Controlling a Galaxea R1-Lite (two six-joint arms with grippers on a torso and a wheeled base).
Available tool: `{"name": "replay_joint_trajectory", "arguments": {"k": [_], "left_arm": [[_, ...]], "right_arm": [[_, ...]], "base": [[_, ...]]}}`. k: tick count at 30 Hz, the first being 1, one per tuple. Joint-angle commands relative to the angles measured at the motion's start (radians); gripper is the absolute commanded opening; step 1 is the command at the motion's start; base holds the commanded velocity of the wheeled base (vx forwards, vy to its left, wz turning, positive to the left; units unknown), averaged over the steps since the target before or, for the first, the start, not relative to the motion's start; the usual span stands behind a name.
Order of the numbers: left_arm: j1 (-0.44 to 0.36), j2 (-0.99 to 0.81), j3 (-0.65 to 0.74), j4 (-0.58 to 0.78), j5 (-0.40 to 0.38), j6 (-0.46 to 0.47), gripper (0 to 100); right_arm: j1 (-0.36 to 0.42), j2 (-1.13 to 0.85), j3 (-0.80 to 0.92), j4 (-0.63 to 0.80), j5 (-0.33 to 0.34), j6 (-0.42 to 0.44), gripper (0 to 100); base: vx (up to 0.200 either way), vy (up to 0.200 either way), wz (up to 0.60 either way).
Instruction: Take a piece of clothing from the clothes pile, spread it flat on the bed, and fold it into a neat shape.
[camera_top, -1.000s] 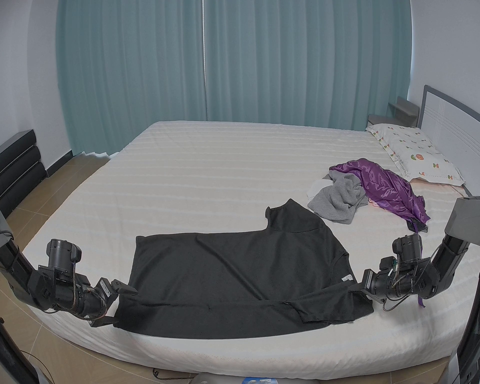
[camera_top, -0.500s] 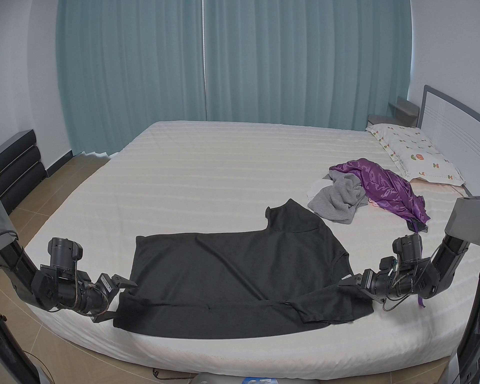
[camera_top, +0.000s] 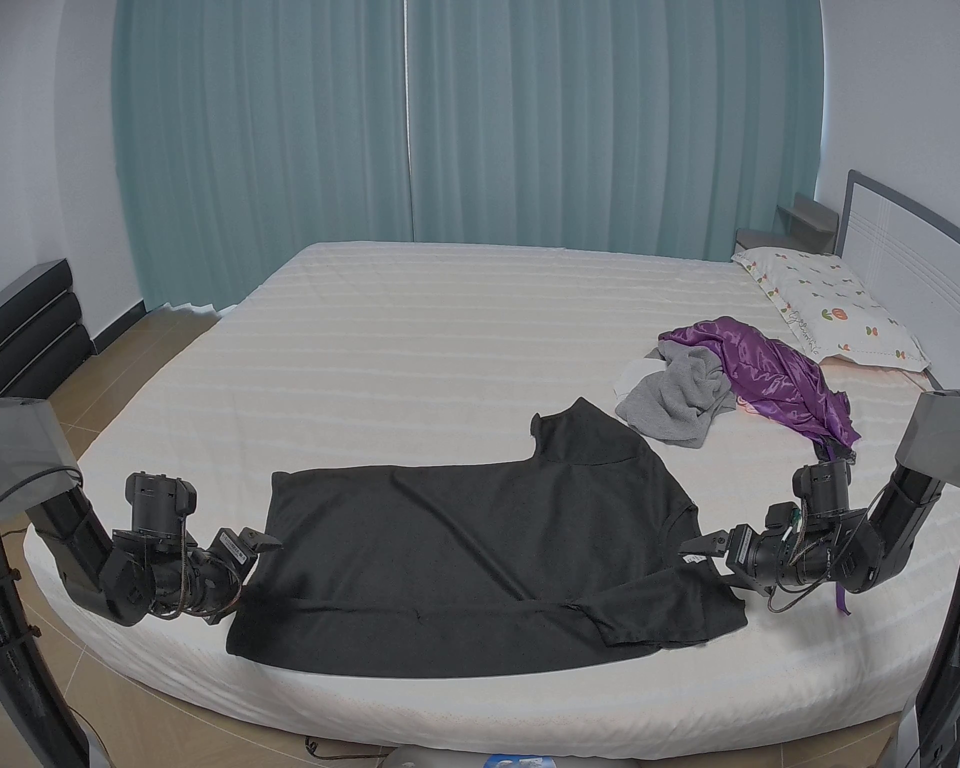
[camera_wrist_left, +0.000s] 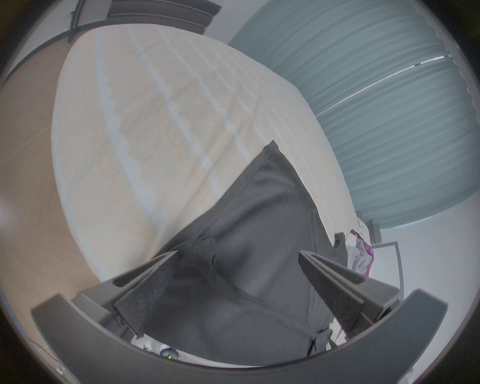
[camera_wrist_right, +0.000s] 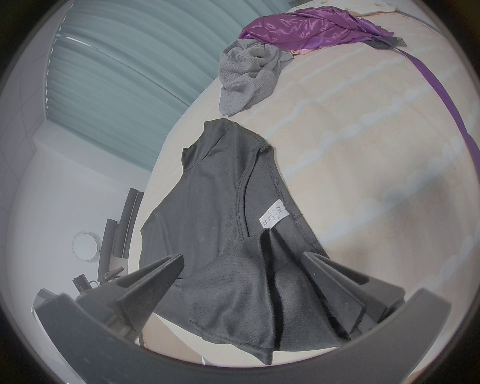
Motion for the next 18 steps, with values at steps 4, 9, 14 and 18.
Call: {"name": "replay_joint_trajectory", "arguments": {"k": [4,9,14,18], "left_arm": [[-0.010,0.074,-0.020,-0.064,0.040,-0.058,100],[-0.002,0.051,0.009,-0.094,0.039,-0.095,100],[0.028,0.005,0.031,-0.091,0.032,-0.098,100],[0.051,-0.039,0.044,-0.088,0.006,-0.092,100]], "right_arm": [[-0.001,0.003,0.003,-0.024,0.000,0.016,100],[-0.007,-0.005,0.006,-0.036,0.000,0.016,100],[-0.017,-0.014,0.004,-0.038,-0.001,0.016,100],[-0.020,-0.024,0.006,-0.038,-0.001,0.007,100]], "base": [[0.000,0.000,0.00],[0.000,0.000,0.00],[0.000,0.000,0.00],[0.000,0.000,0.00]]}}
